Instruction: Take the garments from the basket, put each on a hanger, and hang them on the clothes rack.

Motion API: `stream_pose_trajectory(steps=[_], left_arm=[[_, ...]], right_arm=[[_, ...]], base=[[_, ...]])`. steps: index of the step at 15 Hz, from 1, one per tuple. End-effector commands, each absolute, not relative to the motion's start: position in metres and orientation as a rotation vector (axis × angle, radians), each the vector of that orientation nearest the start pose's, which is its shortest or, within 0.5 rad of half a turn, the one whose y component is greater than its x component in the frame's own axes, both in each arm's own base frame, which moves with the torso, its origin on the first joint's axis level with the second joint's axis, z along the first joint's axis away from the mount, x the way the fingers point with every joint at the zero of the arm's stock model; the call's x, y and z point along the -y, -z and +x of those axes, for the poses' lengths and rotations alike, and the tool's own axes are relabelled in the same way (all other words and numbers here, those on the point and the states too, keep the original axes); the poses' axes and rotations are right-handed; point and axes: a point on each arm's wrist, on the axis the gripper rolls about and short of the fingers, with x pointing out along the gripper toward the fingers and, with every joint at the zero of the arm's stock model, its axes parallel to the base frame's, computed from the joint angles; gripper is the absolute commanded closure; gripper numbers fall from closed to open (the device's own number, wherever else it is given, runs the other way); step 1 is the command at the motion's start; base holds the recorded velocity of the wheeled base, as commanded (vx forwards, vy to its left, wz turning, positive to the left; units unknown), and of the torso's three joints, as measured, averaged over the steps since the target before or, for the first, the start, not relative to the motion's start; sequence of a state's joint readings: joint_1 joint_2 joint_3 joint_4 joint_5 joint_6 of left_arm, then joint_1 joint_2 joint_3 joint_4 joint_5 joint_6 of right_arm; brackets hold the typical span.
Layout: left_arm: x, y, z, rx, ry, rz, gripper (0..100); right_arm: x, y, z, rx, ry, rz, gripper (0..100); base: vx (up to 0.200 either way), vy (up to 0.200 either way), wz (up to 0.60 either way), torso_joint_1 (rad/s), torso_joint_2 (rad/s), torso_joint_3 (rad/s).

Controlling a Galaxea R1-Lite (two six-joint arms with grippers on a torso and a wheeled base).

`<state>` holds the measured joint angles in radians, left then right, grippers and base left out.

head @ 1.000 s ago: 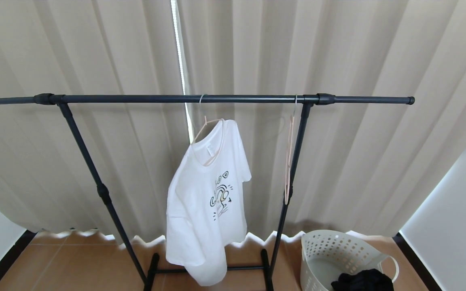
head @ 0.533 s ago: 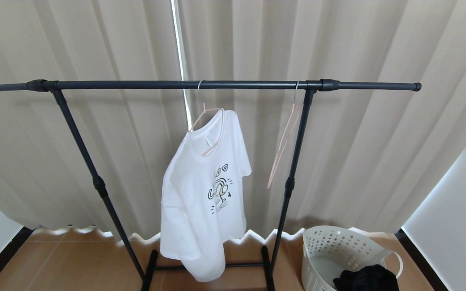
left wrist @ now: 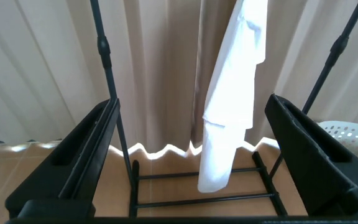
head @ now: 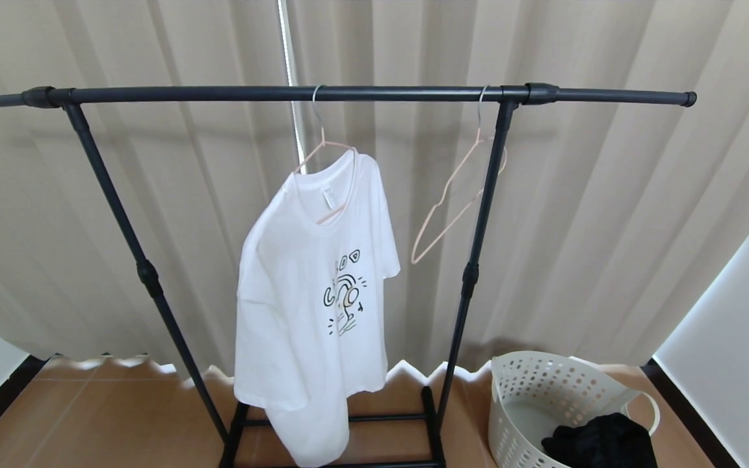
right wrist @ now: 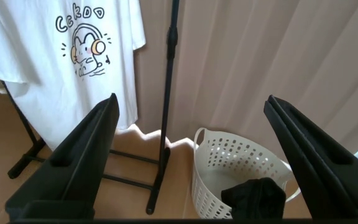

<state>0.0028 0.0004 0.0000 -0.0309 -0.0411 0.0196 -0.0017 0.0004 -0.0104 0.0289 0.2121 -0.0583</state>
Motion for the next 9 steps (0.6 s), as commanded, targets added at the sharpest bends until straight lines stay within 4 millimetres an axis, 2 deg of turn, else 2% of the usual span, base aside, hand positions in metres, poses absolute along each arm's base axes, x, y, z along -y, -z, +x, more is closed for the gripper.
stream_pose_trajectory(steps=[1, 9], left_arm=[[0.0010, -0.0786, -0.0229, 0.031, 0.038, 0.019, 0], [0.0010, -0.0786, -0.0229, 0.031, 0.038, 0.019, 0]], right_arm=[[-0.0048, -0.0755, -0.0241, -0.012, -0.212, -0.058, 0], [-0.0048, -0.0755, -0.0241, -0.012, -0.211, -0.056, 0]], base=[[0.000, 0.000, 0.00, -0.222, 0.54, 0.320], [0.000, 0.000, 0.00, -0.196, 0.52, 0.328]])
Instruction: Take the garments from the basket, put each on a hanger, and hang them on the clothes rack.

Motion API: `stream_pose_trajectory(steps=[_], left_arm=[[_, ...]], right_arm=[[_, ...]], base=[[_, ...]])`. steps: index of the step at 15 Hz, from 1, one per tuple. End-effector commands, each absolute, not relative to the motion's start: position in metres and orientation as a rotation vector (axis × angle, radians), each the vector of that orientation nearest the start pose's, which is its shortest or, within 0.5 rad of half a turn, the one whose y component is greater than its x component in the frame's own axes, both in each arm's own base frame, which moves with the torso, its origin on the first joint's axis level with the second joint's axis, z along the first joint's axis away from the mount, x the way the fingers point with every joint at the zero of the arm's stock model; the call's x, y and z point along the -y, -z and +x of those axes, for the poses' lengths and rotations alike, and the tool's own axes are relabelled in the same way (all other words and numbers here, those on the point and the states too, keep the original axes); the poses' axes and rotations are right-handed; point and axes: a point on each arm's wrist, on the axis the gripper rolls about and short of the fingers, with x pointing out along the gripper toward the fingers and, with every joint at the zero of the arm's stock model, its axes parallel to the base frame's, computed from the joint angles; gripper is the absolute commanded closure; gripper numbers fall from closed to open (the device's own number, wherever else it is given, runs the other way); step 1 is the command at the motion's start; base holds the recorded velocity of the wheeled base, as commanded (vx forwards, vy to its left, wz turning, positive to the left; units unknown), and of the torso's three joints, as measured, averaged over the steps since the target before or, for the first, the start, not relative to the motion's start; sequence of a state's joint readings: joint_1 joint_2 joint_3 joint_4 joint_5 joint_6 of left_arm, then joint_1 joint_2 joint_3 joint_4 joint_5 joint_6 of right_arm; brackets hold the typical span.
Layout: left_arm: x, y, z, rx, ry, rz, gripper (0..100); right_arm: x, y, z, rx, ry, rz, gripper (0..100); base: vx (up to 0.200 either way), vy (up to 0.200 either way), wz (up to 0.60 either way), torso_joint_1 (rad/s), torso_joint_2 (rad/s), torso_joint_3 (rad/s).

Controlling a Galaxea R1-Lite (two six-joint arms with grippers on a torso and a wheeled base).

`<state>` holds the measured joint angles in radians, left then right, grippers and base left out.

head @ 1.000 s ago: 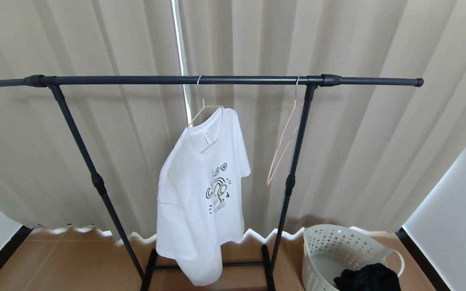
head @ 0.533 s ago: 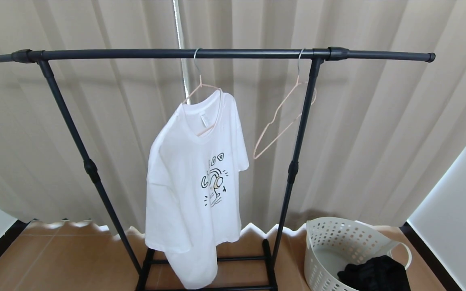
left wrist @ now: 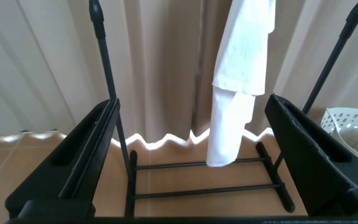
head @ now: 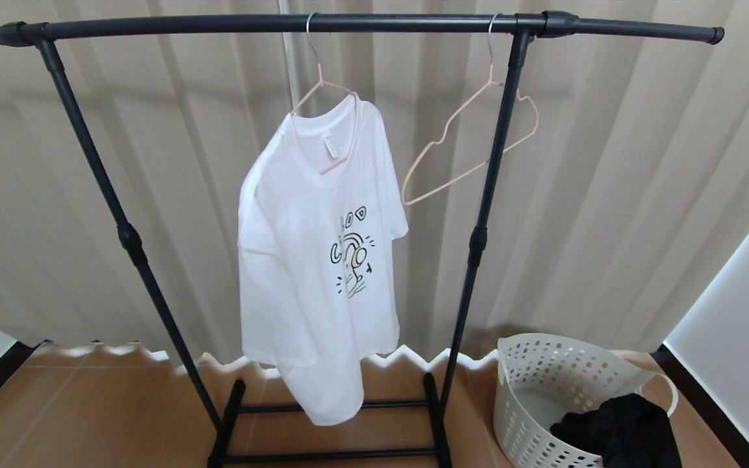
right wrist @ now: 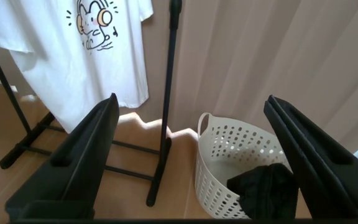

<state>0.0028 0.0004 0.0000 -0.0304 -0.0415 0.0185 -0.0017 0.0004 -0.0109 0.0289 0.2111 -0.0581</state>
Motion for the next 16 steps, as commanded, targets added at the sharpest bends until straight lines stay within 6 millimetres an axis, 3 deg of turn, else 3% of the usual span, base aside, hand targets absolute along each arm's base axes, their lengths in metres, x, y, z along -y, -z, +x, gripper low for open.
stream_pose_trajectory(steps=[1, 11, 16], left_arm=[[0.0010, -0.0786, -0.0229, 0.031, 0.038, 0.019, 0], [0.0010, -0.0786, -0.0229, 0.031, 0.038, 0.019, 0], [0.0010, -0.0787, -0.0227, 0.029, 0.037, 0.019, 0]], right_arm=[[-0.0048, -0.0755, -0.0241, -0.012, -0.211, -0.056, 0], [-0.0048, -0.0755, -0.0241, -0.012, -0.211, -0.056, 0], [-0.0048, -0.0755, -0.0241, -0.012, -0.211, -0.056, 0]], base=[[0.000, 0.000, 0.00, -0.163, 0.49, 0.325], [0.000, 0.000, 0.00, -0.117, 0.46, 0.345], [0.000, 0.000, 0.00, -0.021, 0.12, 0.101]])
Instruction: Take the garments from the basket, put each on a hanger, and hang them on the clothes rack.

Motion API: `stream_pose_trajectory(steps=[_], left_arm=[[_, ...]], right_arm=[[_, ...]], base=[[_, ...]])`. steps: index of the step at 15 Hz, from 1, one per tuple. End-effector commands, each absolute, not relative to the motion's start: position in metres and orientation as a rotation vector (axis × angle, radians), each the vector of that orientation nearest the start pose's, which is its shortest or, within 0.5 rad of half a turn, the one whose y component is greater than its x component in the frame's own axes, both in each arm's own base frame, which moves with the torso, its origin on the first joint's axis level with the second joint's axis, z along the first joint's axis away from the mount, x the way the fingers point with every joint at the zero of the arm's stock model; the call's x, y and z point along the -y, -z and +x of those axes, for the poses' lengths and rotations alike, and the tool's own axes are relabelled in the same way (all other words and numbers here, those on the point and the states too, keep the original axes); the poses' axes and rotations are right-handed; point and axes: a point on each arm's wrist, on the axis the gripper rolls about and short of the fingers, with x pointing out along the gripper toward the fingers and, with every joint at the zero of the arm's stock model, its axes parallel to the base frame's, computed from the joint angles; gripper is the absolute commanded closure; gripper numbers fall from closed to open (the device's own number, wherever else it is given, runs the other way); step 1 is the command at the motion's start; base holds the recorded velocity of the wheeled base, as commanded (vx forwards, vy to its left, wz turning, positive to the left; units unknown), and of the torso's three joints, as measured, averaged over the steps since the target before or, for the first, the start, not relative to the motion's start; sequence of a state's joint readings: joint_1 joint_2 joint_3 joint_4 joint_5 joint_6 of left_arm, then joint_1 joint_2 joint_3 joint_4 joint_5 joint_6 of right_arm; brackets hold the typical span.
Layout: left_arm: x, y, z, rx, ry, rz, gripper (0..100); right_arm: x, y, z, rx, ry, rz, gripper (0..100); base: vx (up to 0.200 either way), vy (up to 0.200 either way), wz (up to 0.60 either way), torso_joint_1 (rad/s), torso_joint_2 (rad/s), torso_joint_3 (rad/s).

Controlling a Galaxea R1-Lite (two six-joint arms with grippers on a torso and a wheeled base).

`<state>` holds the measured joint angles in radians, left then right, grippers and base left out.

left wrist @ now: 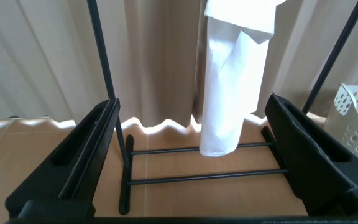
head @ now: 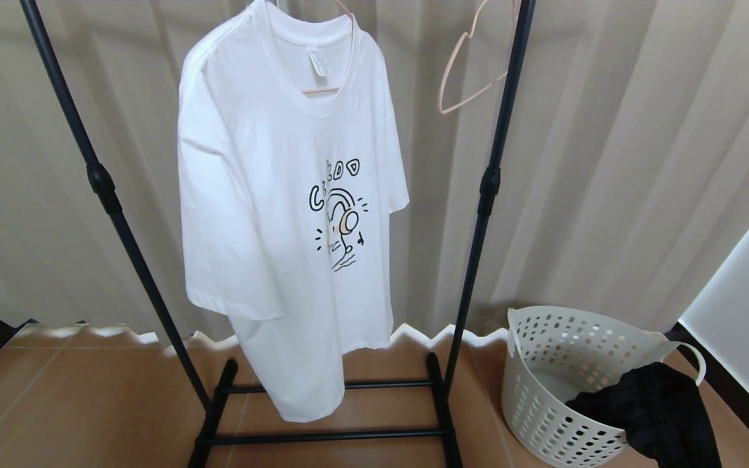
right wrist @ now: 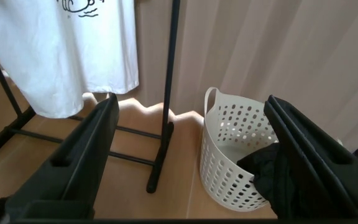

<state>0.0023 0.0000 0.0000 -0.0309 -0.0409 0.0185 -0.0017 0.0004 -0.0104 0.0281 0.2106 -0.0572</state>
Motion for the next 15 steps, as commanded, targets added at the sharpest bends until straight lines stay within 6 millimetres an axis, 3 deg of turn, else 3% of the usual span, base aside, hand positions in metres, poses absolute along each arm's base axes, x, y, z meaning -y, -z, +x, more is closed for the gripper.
stream_pose_trajectory(steps=[1, 5, 10, 13, 15], left_arm=[[0.0010, -0.0786, -0.0229, 0.031, 0.038, 0.019, 0], [0.0010, -0.0787, -0.0227, 0.029, 0.037, 0.019, 0], [0.0010, -0.0787, -0.0227, 0.029, 0.037, 0.019, 0], [0.0010, -0.0786, -0.0229, 0.031, 0.038, 0.019, 0], [0.0010, -0.0786, -0.0229, 0.031, 0.038, 0.019, 0]], right_arm=[[-0.0047, -0.0752, -0.0240, -0.013, -0.209, -0.052, 0], [-0.0047, -0.0752, -0.0240, -0.012, -0.209, -0.056, 0], [-0.0047, -0.0752, -0.0240, -0.012, -0.209, -0.056, 0], [-0.0047, -0.0752, -0.0240, -0.012, -0.209, -0.056, 0], [-0.0047, -0.0752, -0.0240, -0.012, -0.209, -0.056, 0]], base=[[0.000, 0.000, 0.00, -0.022, 0.29, 0.266], [0.000, 0.000, 0.00, 0.001, 0.21, 0.198], [0.000, 0.000, -0.60, 0.001, 0.02, 0.018], [0.000, 0.000, 0.00, 0.000, 0.00, 0.000], [0.000, 0.000, -0.60, -0.007, 0.00, 0.005]])
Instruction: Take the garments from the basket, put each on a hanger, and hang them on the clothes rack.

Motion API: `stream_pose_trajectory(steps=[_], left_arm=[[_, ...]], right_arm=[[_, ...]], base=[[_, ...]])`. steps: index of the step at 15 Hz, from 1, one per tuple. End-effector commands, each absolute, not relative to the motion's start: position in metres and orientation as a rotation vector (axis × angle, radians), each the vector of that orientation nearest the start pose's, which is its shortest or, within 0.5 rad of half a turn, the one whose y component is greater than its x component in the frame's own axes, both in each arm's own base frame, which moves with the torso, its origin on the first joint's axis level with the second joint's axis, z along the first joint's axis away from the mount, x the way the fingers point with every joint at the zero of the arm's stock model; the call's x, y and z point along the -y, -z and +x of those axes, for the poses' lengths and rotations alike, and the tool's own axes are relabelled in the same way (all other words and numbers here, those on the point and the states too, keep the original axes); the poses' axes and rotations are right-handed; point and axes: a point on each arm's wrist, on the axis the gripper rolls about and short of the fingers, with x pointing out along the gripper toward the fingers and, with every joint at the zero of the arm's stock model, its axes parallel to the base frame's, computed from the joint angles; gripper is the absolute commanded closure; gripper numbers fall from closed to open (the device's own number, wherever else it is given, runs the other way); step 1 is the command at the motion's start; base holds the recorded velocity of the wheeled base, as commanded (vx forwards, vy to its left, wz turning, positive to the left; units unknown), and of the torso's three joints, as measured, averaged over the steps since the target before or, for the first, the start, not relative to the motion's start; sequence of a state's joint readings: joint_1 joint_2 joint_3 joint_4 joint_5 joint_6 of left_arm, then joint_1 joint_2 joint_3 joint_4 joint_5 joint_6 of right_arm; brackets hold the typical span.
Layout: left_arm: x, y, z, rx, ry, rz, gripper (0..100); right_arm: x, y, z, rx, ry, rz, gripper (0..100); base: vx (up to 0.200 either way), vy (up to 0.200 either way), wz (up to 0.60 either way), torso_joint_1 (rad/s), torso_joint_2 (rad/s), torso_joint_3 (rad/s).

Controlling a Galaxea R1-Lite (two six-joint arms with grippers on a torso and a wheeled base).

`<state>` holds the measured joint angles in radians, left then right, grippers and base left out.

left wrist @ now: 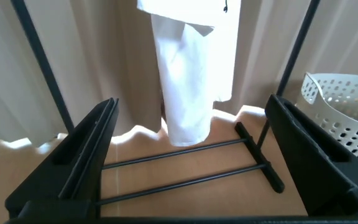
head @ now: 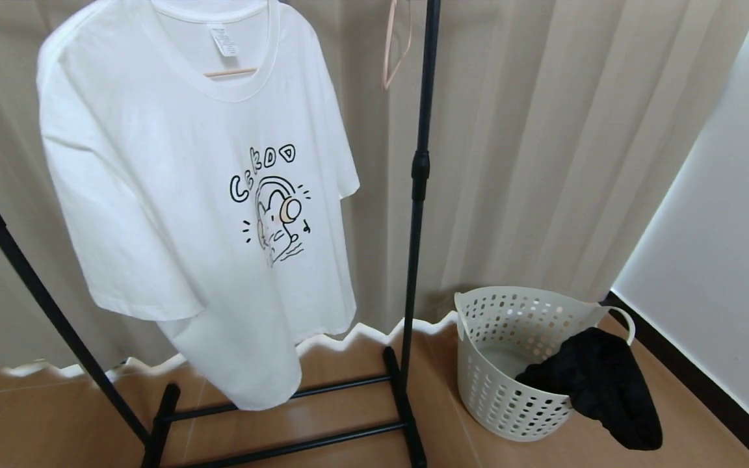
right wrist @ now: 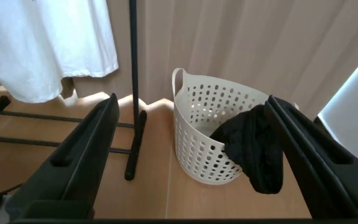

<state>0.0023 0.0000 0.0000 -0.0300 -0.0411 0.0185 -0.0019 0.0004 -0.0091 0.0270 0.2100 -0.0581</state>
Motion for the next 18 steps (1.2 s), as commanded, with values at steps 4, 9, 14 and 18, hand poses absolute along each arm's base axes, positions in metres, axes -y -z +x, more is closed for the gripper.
stream_pose_trajectory(steps=[4, 9, 14, 18], left_arm=[[0.0010, -0.0786, -0.0229, 0.031, 0.038, 0.019, 0], [0.0010, -0.0785, -0.0229, 0.030, 0.038, 0.022, 0], [0.0010, -0.0785, -0.0229, 0.030, 0.038, 0.021, 0], [0.0010, -0.0786, -0.0229, 0.031, 0.038, 0.021, 0]], right_arm=[[-0.0047, -0.0752, -0.0240, -0.012, -0.209, -0.056, 0], [-0.0047, -0.0752, -0.0240, -0.012, -0.209, -0.058, 0], [-0.0047, -0.0752, -0.0240, -0.012, -0.209, -0.058, 0], [-0.0047, -0.0752, -0.0240, -0.012, -0.209, -0.058, 0]], base=[[0.000, 0.000, -0.45, 0.001, 0.00, 0.003], [0.000, 0.000, -0.12, 0.001, 0.00, 0.002], [0.000, -0.200, 0.00, 0.002, 0.00, 0.003], [0.000, -0.200, 0.00, 0.001, 0.00, 0.004]])
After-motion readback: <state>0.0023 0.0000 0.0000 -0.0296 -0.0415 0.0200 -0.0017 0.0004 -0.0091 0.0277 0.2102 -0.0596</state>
